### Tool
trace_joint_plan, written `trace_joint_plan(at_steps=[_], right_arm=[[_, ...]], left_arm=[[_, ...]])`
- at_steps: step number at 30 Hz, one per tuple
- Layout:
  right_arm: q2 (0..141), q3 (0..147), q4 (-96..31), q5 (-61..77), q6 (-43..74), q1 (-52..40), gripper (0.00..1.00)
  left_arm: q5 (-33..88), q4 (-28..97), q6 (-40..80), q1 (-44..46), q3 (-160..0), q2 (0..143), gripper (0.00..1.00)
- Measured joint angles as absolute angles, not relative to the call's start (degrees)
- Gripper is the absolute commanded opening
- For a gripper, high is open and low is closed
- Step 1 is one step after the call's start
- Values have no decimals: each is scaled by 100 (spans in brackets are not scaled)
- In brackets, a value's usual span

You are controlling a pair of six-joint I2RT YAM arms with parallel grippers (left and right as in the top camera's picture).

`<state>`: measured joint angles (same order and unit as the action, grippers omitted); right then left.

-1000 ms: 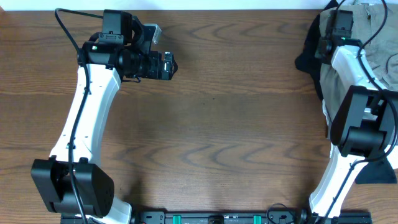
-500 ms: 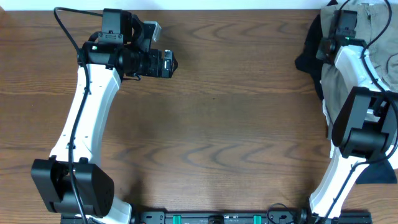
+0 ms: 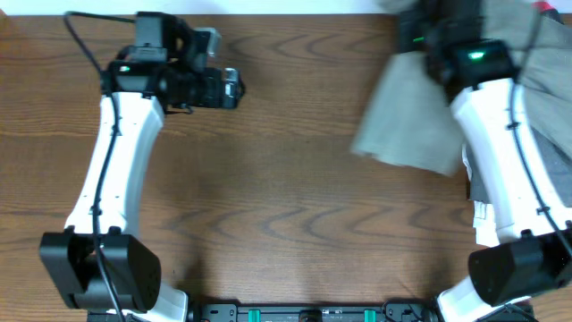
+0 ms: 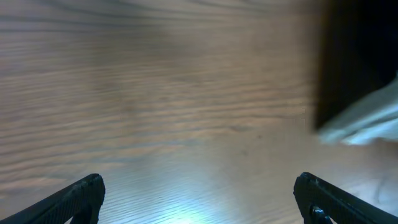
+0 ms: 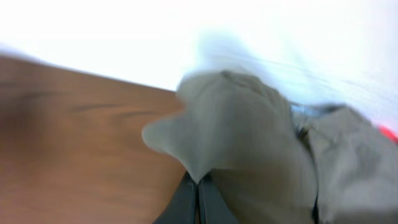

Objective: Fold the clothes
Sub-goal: 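Drag the khaki shorts left onto the open table with the right gripper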

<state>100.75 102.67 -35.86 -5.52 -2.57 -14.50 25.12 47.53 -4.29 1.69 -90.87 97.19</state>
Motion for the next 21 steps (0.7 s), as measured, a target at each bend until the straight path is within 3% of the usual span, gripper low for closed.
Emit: trace_joint_plan(at_steps=[12,14,15,17,19,21], right_arm=[[11227,10256,-3728,-193,-325,-3439,1],[11397,10256,-3673,-161,-325,-3614,11],[11465,10254,-3642,-143,-314,-3680,27],[11528,10245,-3583,-104,-336,-3752,50],[11522,10250,-3555,-104,-338,-3752,60],[11502,10283,-3636,-104,-346,-3732,64]], left_arm=[[2504,5087,-231,-1240,-9089,9126,98],[2504,5105,-215,-1256,-9089,9129,98],[2508,5109,-217,-1249,-9089,9129,98],[2506,5133,-239,-1208,-9089,9129,98],[2506,5148,-320,-1100,-9087,9133,98],[2508,5155,-427,-969,-9087,9142,98]])
